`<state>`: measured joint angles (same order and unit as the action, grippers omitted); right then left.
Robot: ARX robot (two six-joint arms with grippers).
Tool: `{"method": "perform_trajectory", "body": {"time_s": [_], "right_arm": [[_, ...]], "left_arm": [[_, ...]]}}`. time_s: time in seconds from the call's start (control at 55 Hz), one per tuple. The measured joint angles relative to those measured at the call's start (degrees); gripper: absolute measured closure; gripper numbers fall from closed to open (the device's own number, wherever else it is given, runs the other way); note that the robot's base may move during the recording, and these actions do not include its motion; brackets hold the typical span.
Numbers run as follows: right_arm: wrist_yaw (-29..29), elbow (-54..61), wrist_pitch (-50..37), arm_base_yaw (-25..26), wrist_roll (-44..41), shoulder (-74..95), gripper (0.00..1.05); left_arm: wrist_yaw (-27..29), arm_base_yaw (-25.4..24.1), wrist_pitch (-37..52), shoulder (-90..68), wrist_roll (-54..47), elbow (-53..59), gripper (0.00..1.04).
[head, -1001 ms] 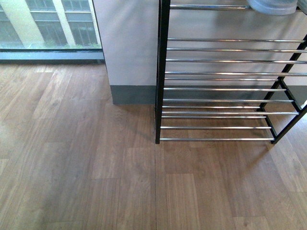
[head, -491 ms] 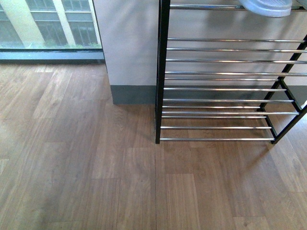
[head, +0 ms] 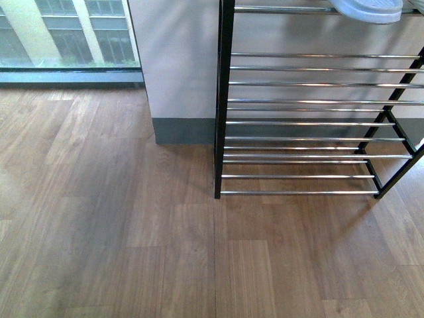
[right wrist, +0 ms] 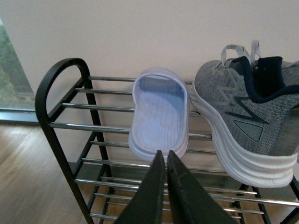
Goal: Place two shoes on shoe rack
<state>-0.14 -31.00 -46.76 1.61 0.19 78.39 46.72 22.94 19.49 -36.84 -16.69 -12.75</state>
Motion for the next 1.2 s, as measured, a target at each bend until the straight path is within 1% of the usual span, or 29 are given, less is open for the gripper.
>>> {"method": "perform_trajectory", "body": {"time_s": [0.036,0.2,0.473,0.728,0.928,0.983,1.037,1.201], "right_arm": [[0.1,2.5,-1.0,-0.7,0.0,-2.3,1.03],[0.1,10.7,-2.5,-1.5,0.0,-8.2,1.03],[0.1,18.4,-2.5,-1.5,0.0,-16.2,1.03],[0.1,24.0,1.2,-1.5,0.0,-25.4,1.03],[0.1,27.0,6.3,-1.5,0.0,-33.3,1.03],[0.1,28.5,4.4,-1.5,0.0,-33.7,1.03],[0.1,29.5,4.6,-1.5,0.0,-34.6,1.03],[0.1,29.9,10.5,-1.5,0.0,-41.2,1.03]], "left_arm": [[0.0,0.0,0.0,0.0,0.0,0.0,1.03],[0.0,0.0,0.0,0.0,0.0,0.0,1.03],[0.0,0.0,0.0,0.0,0.0,0.0,1.03],[0.0,0.0,0.0,0.0,0.0,0.0,1.03],[0.0,0.0,0.0,0.0,0.0,0.0,1.03],[0.0,0.0,0.0,0.0,0.0,0.0,1.03],[0.0,0.0,0.0,0.0,0.0,0.0,1.03],[0.0,0.0,0.0,0.0,0.0,0.0,1.03]]}}
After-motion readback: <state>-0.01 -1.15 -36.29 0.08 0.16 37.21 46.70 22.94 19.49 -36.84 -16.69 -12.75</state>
